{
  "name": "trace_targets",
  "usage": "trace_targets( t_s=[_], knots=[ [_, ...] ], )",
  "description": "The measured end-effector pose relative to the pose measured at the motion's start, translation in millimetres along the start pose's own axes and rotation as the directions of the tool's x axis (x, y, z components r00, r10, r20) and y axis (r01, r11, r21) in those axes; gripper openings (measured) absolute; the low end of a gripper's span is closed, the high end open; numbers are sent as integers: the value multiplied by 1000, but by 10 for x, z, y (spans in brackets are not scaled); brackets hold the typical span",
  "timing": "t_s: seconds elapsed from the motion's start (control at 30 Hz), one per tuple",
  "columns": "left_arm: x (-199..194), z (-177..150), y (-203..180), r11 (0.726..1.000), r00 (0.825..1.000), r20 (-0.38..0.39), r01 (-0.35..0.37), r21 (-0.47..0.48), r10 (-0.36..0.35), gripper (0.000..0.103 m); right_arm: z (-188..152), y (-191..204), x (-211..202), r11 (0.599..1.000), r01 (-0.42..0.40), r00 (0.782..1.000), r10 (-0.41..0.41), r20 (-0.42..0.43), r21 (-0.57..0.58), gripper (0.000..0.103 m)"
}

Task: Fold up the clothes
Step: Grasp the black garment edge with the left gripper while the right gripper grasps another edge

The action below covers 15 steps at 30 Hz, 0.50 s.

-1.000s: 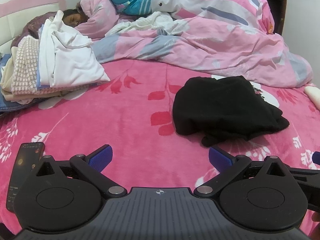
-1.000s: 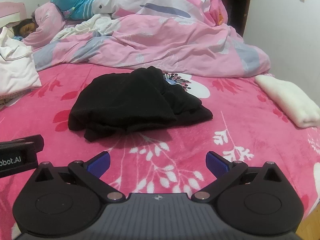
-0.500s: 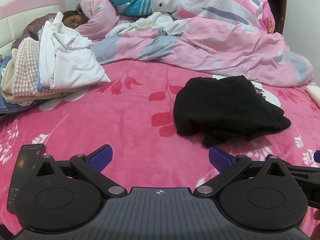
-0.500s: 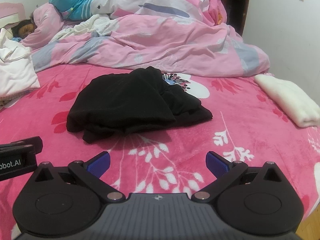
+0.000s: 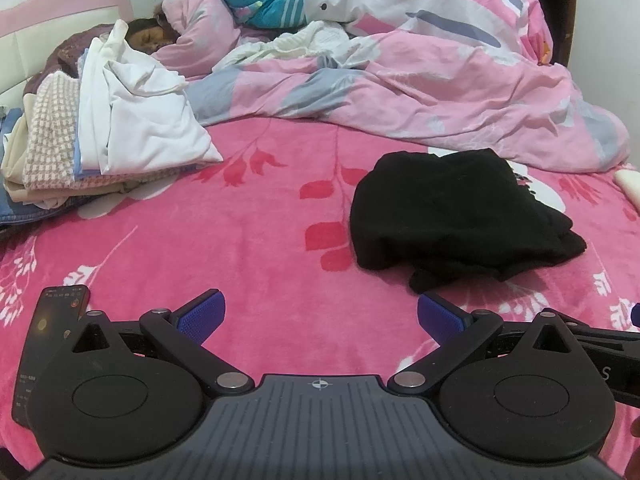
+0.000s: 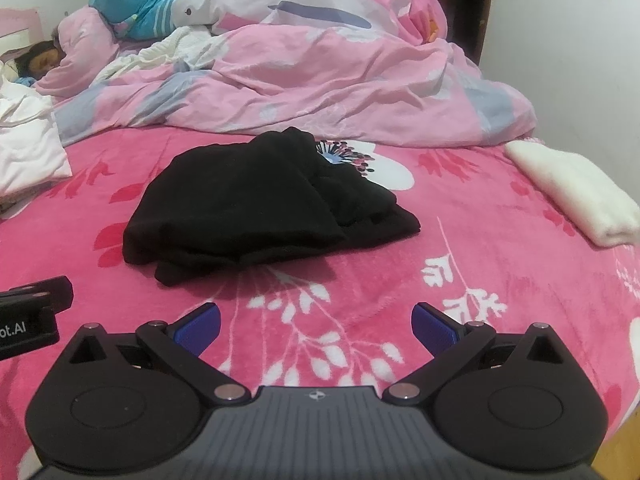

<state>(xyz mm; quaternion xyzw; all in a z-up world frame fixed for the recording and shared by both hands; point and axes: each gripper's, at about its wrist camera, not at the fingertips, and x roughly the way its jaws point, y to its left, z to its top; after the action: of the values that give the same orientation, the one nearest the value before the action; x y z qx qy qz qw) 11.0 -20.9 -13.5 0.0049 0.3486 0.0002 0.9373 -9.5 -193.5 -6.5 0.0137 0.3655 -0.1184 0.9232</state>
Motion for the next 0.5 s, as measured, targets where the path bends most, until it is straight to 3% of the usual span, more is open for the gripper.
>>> trace_targets(
  t_s=[0.27, 0.5],
  knots=[
    [67, -36, -16, 999, 999, 7, 37, 8, -37, 103, -42, -70, 45, 1000, -16, 1000, 16, 14, 17, 103],
    [251, 33, -34, 992, 991, 58, 121, 14, -122, 103, -5, -326, 178, 1000, -31, 994, 31, 109, 2, 103]
  ],
)
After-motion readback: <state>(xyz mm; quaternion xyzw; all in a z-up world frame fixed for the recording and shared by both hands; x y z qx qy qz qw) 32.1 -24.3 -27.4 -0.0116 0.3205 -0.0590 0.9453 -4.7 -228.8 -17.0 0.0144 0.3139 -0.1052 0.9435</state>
